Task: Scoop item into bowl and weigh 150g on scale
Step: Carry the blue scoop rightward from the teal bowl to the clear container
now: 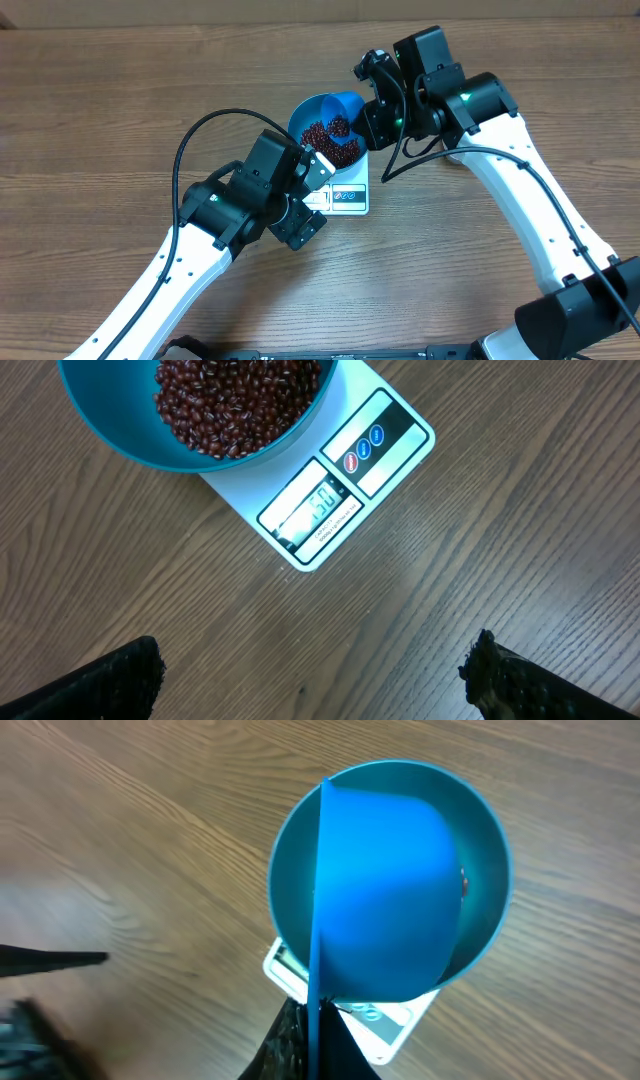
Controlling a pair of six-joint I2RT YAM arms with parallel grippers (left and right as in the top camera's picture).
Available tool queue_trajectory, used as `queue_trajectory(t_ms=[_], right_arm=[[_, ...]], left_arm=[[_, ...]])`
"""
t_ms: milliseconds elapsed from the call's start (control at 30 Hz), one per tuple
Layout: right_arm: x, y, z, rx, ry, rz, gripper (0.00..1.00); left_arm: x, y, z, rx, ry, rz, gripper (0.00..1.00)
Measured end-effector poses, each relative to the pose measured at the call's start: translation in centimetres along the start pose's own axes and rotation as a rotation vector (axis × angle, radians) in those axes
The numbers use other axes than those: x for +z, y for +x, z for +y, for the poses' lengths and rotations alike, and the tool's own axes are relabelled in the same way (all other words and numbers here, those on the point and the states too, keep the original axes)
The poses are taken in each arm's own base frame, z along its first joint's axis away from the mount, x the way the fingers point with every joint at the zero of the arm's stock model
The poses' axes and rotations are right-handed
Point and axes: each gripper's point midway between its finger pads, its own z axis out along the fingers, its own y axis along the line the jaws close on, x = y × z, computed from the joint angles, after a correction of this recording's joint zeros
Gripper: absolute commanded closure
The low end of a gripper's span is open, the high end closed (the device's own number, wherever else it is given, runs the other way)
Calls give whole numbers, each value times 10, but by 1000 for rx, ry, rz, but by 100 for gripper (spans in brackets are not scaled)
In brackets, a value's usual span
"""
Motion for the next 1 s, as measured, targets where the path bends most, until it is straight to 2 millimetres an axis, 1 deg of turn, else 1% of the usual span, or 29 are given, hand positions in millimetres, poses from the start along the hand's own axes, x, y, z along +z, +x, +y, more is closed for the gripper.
queue_trajectory(t_ms=[100, 233, 500, 600, 867, 1000], right_arm=[[-5, -2, -3, 59, -38, -10, 96], [-13, -6, -14, 151, -79, -29, 96], [-37, -28, -45, 331, -155, -139, 96], [-46, -32, -57, 396, -169, -169, 96], [-63, -29, -98, 515, -115, -214, 96], [-72, -20, -127, 579, -30, -223, 96]], left_arm=[[0, 0, 0, 0, 0, 0, 0], [0, 0, 0, 0, 0, 0, 0], [0, 0, 0, 0, 0, 0, 1], [0, 0, 0, 0, 0, 0, 0], [0, 0, 0, 0, 0, 0, 0], [0, 0, 0, 0, 0, 0, 1]])
